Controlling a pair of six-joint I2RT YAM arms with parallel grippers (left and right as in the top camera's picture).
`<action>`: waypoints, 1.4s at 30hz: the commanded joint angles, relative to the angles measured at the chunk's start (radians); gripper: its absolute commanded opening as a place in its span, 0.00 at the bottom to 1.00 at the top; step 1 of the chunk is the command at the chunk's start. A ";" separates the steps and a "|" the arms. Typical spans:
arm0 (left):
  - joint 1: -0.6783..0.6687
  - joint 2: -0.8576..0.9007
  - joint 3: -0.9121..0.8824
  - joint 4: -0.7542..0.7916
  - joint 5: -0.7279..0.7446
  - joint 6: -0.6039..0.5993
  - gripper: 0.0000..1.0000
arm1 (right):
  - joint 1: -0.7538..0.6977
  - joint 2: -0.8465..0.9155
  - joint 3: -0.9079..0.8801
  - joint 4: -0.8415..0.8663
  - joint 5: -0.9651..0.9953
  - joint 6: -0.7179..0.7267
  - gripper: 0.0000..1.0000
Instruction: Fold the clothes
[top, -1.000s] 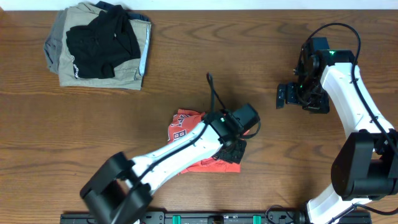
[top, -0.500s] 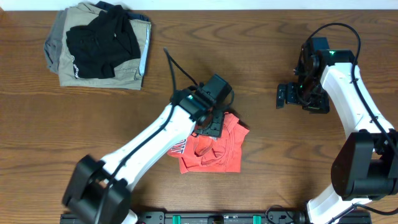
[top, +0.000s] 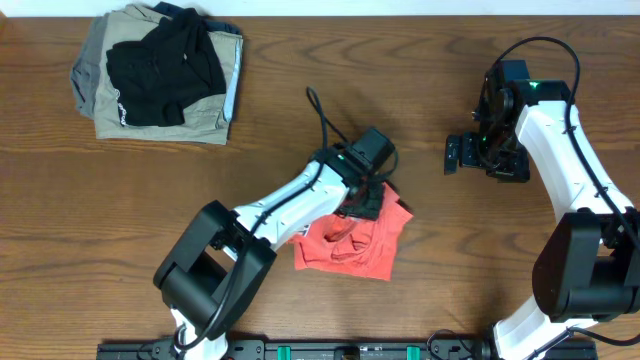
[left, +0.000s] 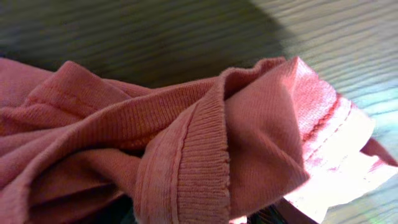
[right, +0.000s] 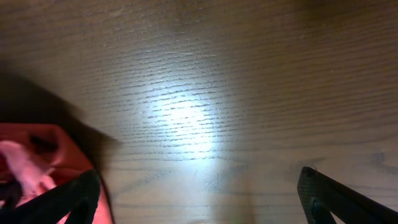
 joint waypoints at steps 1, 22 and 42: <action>-0.015 0.014 -0.006 0.015 0.024 0.022 0.46 | 0.013 -0.018 0.012 -0.001 0.011 0.011 0.99; -0.213 -0.154 0.018 -0.113 0.121 -0.005 0.47 | 0.013 -0.018 0.012 -0.001 0.011 0.011 0.99; -0.044 -0.234 -0.047 -0.424 -0.142 -0.079 0.84 | 0.013 -0.018 0.012 -0.001 0.011 0.011 0.99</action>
